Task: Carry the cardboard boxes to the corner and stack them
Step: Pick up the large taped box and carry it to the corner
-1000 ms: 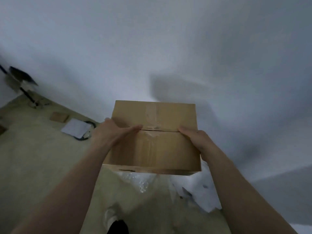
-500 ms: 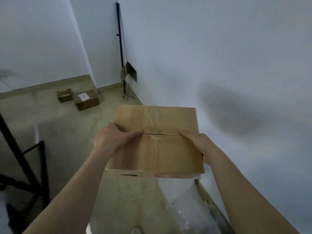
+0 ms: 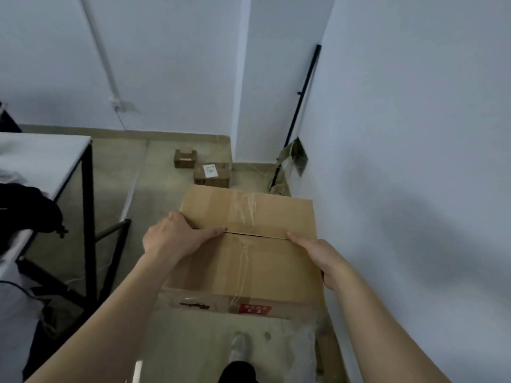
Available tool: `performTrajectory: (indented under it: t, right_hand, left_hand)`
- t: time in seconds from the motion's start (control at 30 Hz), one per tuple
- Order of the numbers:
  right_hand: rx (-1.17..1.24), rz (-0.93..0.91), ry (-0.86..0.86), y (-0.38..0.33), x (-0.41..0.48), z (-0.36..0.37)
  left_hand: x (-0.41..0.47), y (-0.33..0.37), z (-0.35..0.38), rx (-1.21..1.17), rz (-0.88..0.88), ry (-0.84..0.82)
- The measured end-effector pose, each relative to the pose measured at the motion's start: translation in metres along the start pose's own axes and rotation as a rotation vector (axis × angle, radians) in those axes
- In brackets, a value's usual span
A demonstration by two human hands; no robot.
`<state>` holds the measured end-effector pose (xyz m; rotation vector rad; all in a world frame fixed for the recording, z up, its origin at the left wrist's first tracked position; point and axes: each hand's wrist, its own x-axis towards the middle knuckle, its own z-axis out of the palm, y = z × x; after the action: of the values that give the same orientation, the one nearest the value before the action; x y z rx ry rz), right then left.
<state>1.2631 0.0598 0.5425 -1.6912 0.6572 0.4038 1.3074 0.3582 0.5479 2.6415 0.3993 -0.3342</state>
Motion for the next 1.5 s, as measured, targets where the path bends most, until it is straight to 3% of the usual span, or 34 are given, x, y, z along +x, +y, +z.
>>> performTrajectory:
  t: [0.23,0.57,0.93,1.2,1.5]
  right_hand:
    - [-0.100,-0.029,-0.126,-0.116,0.138,0.033]
    - [-0.159,-0.063,-0.169,-0.263,0.279,0.124]
    - [-0.064,-0.034,-0.098,-0.420,0.407,0.239]
    - [-0.030,-0.075,-0.033,-0.502,0.487,0.255]
    - [0.067,-0.037,-0.065,-0.583,0.663,0.250]
  left_hand:
    - [0.135,0.029,-0.037,-0.065,-0.129,0.042]
    - [0.317,0.019,-0.101,-0.161,-0.233,0.120]
    - [0.565,0.016,-0.195,-0.137,-0.132,0.036]
    - [0.693,0.061,-0.229,-0.170,-0.049,0.023]
    - [0.858,0.145,-0.233,-0.159,-0.066,0.014]
